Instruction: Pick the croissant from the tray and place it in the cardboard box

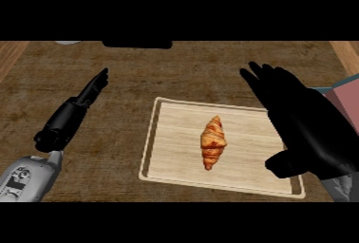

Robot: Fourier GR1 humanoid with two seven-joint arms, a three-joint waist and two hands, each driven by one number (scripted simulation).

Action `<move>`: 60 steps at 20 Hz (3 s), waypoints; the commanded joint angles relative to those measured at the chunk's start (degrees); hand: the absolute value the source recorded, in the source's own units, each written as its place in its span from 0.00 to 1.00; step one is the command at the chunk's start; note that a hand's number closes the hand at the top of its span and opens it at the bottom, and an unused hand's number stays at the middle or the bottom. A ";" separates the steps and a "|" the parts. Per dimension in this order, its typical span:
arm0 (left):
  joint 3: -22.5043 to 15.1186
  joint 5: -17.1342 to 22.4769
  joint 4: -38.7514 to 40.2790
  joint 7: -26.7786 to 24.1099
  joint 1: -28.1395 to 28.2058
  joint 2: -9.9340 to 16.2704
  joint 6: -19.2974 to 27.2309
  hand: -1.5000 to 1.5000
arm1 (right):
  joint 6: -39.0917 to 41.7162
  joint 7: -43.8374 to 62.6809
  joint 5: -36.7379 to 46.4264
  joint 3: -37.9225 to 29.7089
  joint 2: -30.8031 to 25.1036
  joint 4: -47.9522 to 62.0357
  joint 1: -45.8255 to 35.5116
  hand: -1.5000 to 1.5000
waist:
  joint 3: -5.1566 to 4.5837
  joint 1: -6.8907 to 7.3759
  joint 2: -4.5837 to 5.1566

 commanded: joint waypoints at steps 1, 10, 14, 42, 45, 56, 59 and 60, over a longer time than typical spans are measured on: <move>0.71 0.48 0.16 -0.13 -0.87 0.39 -1.02 0.50 | 11.63 10.89 -2.41 7.09 6.33 3.97 -6.51 0.00 | -0.01 0.83 0.42; 0.04 -0.98 1.61 -1.64 0.23 -1.08 -0.26 0.50 | 22.80 23.99 -9.42 14.62 21.23 17.42 -16.70 0.00 | -0.01 -0.30 0.05; 0.48 -1.44 2.23 -1.20 -0.46 -1.17 0.10 0.50 | 22.79 26.01 -10.51 15.24 27.32 27.91 -20.63 0.00 | 0.08 -0.32 0.26; 5.42 -0.64 0.32 -2.47 3.45 -0.05 -2.22 0.50 | 22.42 29.17 -2.07 18.54 43.58 51.22 -20.66 0.00 | 0.42 -2.52 -0.05; 2.43 -3.64 -0.63 -2.11 3.99 -2.98 0.08 0.50 | 20.53 26.54 1.14 18.82 43.76 55.08 -19.90 0.00 | 0.44 -2.21 0.15; 4.57 -2.95 -2.96 1.35 3.33 -2.73 -2.30 0.50 | 22.41 25.02 6.35 14.42 43.41 51.23 -12.80 0.00 | 0.47 -2.46 0.03; 5.58 -2.71 -0.73 0.14 2.03 -2.69 -3.16 0.50 | 20.51 22.50 10.54 16.61 43.33 54.22 -10.70 0.00 | 0.46 -2.49 0.21; 5.39 -1.74 -6.83 4.80 2.68 -1.62 -3.67 0.50 | 21.14 22.88 10.63 15.27 42.75 53.88 -10.93 0.00 | 0.50 -2.07 -0.04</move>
